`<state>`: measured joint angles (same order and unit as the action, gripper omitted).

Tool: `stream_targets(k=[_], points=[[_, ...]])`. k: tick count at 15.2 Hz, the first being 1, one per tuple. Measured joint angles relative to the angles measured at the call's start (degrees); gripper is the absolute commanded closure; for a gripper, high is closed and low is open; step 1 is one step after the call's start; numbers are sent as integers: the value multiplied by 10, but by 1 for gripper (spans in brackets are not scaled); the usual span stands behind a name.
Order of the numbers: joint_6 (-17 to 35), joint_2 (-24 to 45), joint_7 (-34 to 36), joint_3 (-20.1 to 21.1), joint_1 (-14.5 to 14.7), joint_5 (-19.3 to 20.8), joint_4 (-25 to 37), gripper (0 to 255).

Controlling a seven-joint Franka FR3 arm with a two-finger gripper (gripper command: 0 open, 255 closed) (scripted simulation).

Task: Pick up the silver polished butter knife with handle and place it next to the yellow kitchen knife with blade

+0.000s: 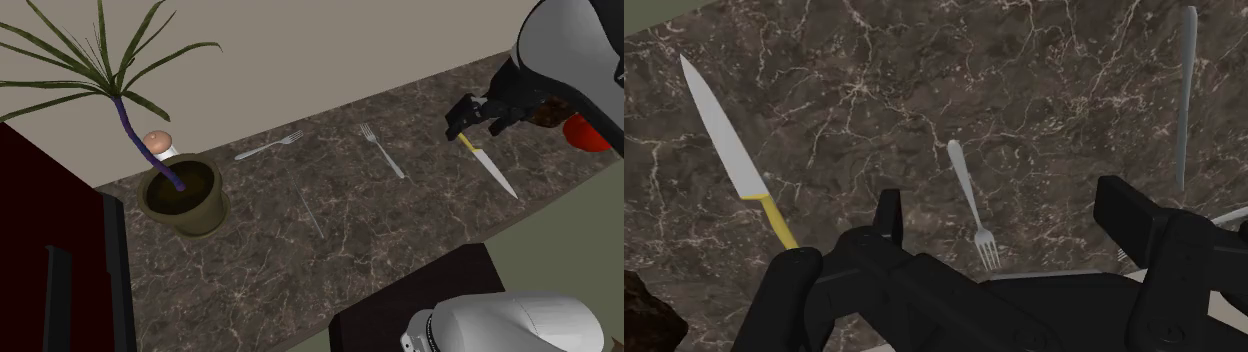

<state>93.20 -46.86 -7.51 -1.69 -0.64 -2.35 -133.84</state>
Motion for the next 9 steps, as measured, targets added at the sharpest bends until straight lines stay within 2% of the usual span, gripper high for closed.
stream_targets(k=[2, 9], points=[[4, 4, 3, 4, 2, -2, -1, 0], [62, 32, 48, 74, 37, -37, -47, 0]])
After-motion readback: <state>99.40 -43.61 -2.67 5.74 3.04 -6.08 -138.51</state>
